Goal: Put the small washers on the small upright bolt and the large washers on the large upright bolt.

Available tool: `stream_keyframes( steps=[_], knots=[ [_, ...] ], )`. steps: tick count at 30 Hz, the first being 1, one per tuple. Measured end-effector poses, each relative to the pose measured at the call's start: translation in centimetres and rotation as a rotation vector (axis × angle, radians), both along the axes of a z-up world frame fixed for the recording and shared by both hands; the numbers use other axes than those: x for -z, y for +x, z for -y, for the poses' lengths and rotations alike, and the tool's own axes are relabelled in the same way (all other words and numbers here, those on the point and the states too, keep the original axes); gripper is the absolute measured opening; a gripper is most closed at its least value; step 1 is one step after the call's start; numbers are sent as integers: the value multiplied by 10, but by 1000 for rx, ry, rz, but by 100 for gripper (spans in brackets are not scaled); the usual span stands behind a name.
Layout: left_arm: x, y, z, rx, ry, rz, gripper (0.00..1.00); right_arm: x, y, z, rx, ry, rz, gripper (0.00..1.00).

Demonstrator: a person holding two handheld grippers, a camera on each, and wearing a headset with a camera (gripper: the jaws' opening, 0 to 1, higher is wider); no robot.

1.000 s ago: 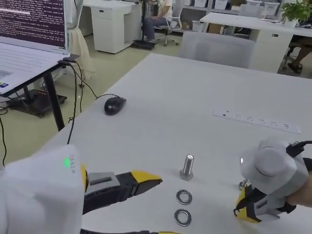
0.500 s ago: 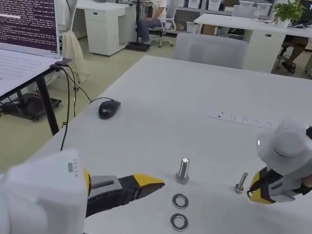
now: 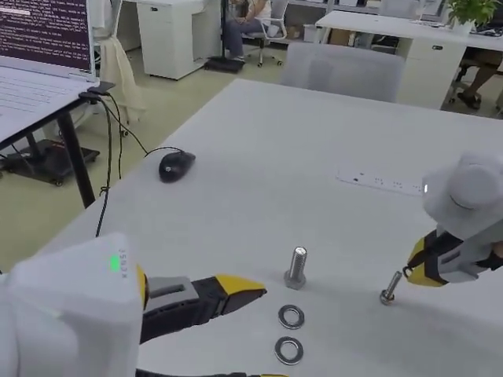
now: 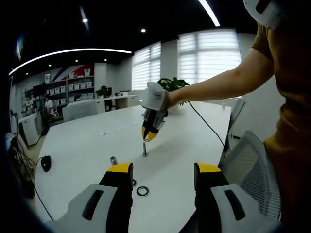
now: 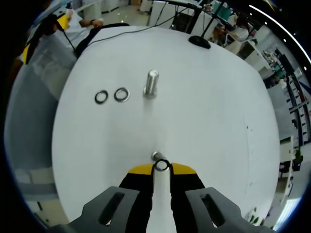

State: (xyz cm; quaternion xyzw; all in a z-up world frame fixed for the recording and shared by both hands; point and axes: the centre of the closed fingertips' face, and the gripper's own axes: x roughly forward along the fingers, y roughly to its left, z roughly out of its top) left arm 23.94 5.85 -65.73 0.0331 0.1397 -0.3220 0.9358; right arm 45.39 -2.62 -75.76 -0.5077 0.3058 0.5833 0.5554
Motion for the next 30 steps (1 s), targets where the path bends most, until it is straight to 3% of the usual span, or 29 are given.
stream_keyframes(
  steps=[16, 30],
  knots=[
    [4, 1, -3, -25, -8, -7, 49, 10, 0, -3, -31, -38, -17, 12],
    [5, 1, -2, -23, -12, -10, 50, 30, 0, -3, -87, -90, -18, 13]
  ],
)
